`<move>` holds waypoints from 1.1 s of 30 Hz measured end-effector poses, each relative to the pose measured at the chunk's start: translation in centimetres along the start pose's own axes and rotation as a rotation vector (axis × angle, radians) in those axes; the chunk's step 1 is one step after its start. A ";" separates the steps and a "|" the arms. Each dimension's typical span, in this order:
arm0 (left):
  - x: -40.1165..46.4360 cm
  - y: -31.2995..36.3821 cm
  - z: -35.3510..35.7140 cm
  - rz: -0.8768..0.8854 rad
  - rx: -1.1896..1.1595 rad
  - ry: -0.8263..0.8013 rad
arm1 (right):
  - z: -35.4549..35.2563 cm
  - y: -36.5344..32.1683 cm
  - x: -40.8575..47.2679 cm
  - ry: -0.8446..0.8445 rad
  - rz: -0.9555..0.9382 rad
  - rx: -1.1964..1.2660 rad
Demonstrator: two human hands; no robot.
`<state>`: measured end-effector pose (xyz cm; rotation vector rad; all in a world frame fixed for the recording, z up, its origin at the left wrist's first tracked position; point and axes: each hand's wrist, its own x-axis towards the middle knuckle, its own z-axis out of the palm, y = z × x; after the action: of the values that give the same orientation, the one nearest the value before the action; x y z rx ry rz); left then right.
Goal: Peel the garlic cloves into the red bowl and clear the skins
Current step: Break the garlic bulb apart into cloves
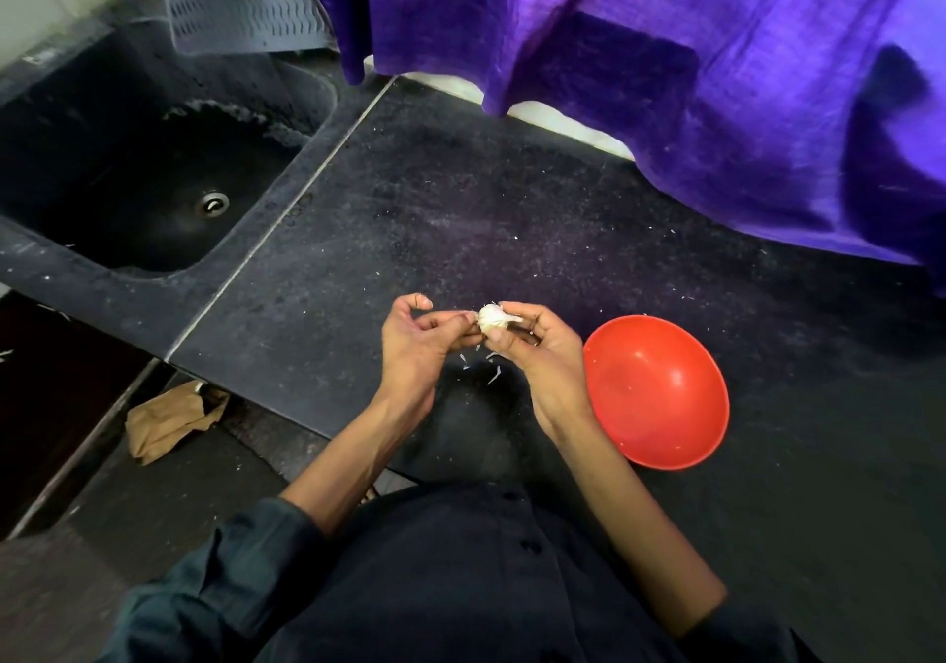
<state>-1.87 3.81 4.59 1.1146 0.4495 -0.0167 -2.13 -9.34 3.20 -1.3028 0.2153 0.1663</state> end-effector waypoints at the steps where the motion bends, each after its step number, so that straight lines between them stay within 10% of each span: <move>1: 0.0 0.0 0.0 0.000 0.002 0.000 | -0.1 0.0 0.0 -0.010 0.020 0.034; 16: 0.9 -1.0 -0.9 0.008 0.104 0.136 | -0.3 -0.3 -0.2 -0.059 0.066 0.207; 33: 0.2 0.1 -1.0 0.360 0.448 -0.247 | -0.5 -0.5 -0.2 -0.103 0.179 0.213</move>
<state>-2.02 4.78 4.27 1.6000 0.0148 0.0632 -2.24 -9.94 3.54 -1.0595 0.2546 0.3521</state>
